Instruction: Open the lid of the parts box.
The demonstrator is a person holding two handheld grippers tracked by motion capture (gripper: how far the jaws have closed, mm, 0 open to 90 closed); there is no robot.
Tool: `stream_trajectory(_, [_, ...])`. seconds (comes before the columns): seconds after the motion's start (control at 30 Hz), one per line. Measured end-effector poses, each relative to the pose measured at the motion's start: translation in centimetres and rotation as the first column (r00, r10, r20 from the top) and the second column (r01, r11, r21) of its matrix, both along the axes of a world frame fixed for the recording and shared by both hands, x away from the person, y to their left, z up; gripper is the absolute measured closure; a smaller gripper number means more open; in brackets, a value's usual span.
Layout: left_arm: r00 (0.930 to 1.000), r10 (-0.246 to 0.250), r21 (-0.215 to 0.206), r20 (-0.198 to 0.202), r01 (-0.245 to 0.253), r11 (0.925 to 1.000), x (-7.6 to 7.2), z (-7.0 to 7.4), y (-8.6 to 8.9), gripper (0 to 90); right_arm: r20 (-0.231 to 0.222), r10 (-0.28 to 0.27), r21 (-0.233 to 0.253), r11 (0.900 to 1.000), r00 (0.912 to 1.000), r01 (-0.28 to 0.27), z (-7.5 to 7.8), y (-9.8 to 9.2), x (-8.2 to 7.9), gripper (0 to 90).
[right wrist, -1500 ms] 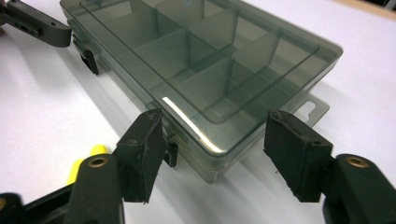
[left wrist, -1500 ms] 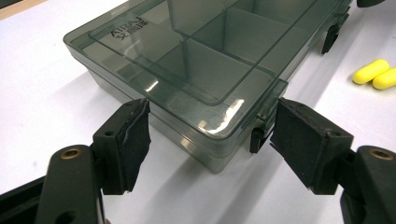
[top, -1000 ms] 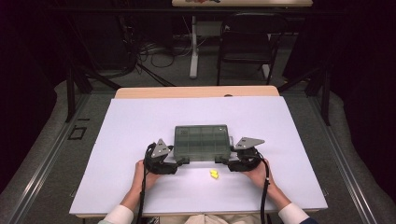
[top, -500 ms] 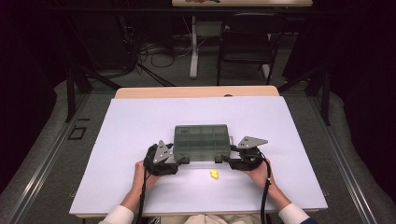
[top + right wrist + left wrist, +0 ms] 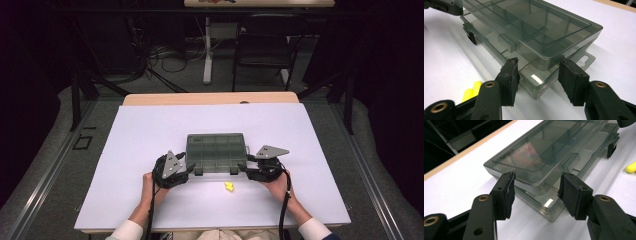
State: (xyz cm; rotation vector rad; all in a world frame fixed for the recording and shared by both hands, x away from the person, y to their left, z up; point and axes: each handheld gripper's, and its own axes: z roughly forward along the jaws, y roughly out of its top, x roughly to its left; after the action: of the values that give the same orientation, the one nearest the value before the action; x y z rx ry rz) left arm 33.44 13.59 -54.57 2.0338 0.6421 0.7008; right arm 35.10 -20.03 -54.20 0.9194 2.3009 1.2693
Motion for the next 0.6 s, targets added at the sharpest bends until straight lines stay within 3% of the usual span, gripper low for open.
stream_trajectory(0.1, [0.9998,0.006,-0.001,0.019,-0.006,1.0,-0.15,0.07,-0.05,46.8,0.004,0.018,-0.023,1.0,0.9998,-0.017,0.13,-0.05,0.01,42.5])
stream_trajectory(0.17, [0.9996,0.008,-0.004,0.026,-0.008,1.0,-0.2,0.11,-0.05,47.3,0.041,0.014,-0.041,0.999,0.9991,-0.012,0.32,-0.27,-0.06,41.4])
stream_trajectory(0.23, [0.9995,0.009,-0.013,0.031,-0.009,0.9999,-0.19,0.17,-0.01,47.8,0.046,0.01,-0.02,1.0,0.9989,-0.009,0.44,-0.59,0.04,40.0])
stream_trajectory(0.4, [0.9991,0.018,-0.02,0.039,-0.017,0.9997,-0.2,0.21,-0.03,49.1,0.109,-0.006,-0.064,0.998,0.994,0.013,0.68,-0.11,0.02,41.7])
stream_trajectory(0.6, [0.9988,0.027,-0.035,0.041,-0.025,0.9991,-0.14,0.34,-0.03,49.6,0.138,-0.019,-0.071,0.997,0.9902,0.029,0.89,-0.03,-0.07,46.6])
